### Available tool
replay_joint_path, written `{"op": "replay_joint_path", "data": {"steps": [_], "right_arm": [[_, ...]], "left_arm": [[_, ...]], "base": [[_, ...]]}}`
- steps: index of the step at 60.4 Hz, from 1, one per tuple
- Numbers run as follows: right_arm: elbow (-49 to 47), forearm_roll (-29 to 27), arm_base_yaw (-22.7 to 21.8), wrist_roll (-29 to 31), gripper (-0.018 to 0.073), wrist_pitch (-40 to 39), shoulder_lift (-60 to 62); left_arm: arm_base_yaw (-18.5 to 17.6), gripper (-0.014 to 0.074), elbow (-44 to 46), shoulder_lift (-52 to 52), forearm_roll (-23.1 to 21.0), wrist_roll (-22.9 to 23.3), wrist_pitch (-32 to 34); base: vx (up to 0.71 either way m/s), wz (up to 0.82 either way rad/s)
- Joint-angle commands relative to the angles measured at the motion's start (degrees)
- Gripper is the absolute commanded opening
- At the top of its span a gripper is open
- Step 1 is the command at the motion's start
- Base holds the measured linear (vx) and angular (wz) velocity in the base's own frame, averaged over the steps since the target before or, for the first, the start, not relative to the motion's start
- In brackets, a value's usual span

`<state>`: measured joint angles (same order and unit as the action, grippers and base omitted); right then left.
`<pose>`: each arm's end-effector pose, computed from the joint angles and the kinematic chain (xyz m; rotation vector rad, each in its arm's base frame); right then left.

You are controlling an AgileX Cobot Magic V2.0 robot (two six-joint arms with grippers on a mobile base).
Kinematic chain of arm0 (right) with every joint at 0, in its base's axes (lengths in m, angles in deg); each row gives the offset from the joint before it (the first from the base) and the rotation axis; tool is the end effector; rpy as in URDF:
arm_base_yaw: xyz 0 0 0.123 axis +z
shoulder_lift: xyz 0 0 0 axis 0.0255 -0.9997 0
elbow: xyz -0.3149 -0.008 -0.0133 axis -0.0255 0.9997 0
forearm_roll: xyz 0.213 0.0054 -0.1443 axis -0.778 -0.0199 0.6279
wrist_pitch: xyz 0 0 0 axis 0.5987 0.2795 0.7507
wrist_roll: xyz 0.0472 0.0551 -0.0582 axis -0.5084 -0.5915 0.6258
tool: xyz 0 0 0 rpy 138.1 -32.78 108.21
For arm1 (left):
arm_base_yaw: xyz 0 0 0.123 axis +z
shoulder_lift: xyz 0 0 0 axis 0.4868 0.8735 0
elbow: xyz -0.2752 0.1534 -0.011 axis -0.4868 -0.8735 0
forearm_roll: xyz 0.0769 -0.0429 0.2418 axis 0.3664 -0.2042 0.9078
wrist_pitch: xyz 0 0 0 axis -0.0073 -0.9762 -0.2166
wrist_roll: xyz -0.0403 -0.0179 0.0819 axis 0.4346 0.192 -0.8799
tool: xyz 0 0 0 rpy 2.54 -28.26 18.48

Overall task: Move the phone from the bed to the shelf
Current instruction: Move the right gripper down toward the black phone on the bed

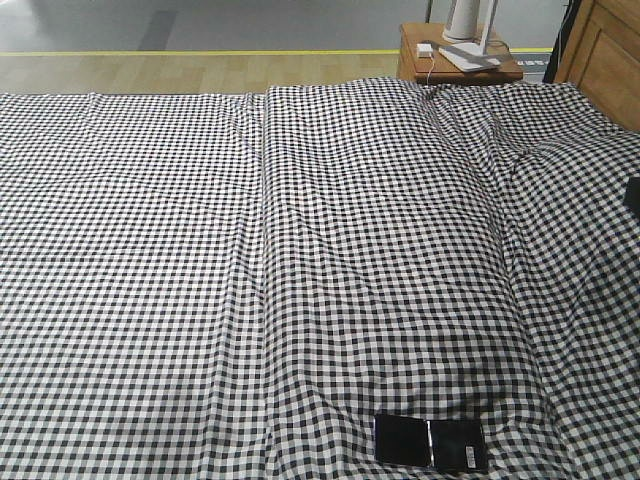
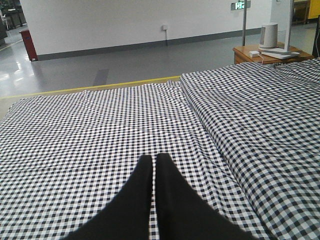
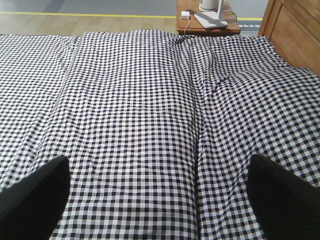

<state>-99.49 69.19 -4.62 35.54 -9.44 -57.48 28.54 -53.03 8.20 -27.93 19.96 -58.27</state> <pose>0.1590 -0.0047 0.3787 -0.0165 1.9924 -0.0195 0.0332 0.0006 0.1847 0.0829 1.6920 0.0739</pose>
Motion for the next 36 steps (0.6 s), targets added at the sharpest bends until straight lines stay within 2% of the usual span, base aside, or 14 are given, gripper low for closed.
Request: {"op": "replay_joint_path", "data": {"steps": [1,13,20,26,36], "right_arm": [[-1.93,0.45,-0.17,0.57,0.0720,-3.70,-0.39],[-6.12,0.32,-1.45,-5.70,0.0686,5.03,-4.54],[-11.22,0.07,-5.40,-4.55,0.0673,12.62,-10.39],[-15.20,-4.44,-10.33,1.29,0.0670,20.49,-16.73],[-18.23,-20.00,-17.13,15.63,0.0662,25.24,-28.15]], "left_arm": [[-0.12,0.0001,1.46,-0.60,-0.26,0.22,4.18],[-0.12,0.0001,1.46,-0.60,-0.26,0.22,4.18],[-0.12,0.0001,1.46,-0.60,-0.26,0.22,4.18],[-0.12,0.0001,1.46,-0.60,-0.26,0.22,4.18],[-0.12,0.0001,1.46,-0.60,-0.26,0.22,4.18]], "base": [[0.00,0.00],[0.00,0.00],[0.00,0.00],[0.00,0.00],[0.00,0.00]]}}
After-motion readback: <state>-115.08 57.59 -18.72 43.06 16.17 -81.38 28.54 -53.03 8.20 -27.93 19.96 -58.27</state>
